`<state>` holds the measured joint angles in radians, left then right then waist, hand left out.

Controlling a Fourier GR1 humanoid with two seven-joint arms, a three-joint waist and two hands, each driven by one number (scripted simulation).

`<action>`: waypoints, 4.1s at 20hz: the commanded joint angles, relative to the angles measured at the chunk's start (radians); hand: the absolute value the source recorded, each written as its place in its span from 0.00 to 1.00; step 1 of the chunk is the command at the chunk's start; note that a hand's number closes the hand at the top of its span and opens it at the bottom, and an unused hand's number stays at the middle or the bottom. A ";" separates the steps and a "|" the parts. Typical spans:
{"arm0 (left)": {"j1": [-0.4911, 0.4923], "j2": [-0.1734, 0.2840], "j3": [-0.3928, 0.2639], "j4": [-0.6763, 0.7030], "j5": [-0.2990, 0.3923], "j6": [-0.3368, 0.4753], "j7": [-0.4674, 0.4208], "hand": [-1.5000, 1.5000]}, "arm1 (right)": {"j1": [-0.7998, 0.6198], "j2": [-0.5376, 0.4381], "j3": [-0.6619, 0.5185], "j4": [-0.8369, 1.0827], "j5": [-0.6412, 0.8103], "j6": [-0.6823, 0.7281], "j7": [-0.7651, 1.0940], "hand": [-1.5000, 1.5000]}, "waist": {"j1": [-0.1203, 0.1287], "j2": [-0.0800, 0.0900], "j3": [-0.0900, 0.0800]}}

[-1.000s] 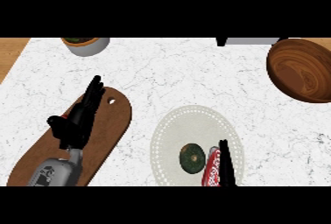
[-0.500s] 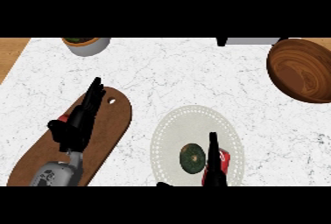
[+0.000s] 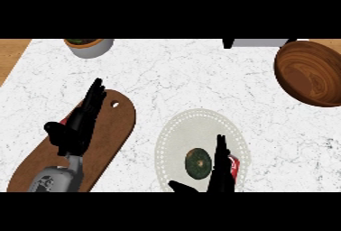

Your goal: Pick the squash from the placemat and place it in the bowl

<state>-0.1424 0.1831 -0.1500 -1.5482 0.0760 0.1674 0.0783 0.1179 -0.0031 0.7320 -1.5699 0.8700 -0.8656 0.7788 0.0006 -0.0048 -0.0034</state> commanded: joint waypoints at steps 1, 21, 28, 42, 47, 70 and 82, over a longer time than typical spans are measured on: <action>-0.032 0.007 0.040 0.019 0.015 -0.033 -0.006 0.50 | -0.021 -0.046 -0.044 0.120 -0.167 -0.039 -0.113 0.00 | 0.001 0.006 0.004; -0.001 -0.049 0.020 0.003 -0.045 -0.034 0.001 0.50 | -0.146 -0.286 0.165 -0.054 -0.410 0.328 -0.385 1.00 | 0.021 0.005 0.009; -0.005 -0.063 0.015 0.010 -0.059 -0.013 0.007 0.50 | -0.153 -0.532 0.133 -0.336 -0.658 0.513 -0.751 1.00 | 0.001 0.006 0.012; 0.015 -0.051 0.031 -0.029 -0.054 -0.022 0.037 0.50 | -0.007 -1.058 -0.679 -0.572 -1.223 0.779 -1.048 1.00 | -0.028 0.000 0.004; 0.000 -0.054 0.039 -0.001 -0.072 -0.025 0.000 0.50 | -0.037 -1.103 -0.906 -0.483 -1.370 0.910 -0.971 1.00 | -0.017 0.002 0.003; -0.018 -0.085 0.011 -0.010 -0.105 -0.056 0.014 0.50 | -0.659 -0.963 -0.640 0.371 -0.803 0.878 -1.015 1.00 | 0.045 0.014 0.004; -0.045 -0.098 0.040 0.025 -0.079 -0.077 0.001 0.50 | -0.925 -0.803 -0.623 1.054 -0.574 0.797 -1.312 1.00 | 0.054 0.023 0.006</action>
<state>-0.1797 0.0855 -0.1167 -1.5231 -0.0119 0.1012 0.0796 -0.7415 -0.8487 0.1048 -0.7062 0.2342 -0.0390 -0.4549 0.0510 0.0157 0.0016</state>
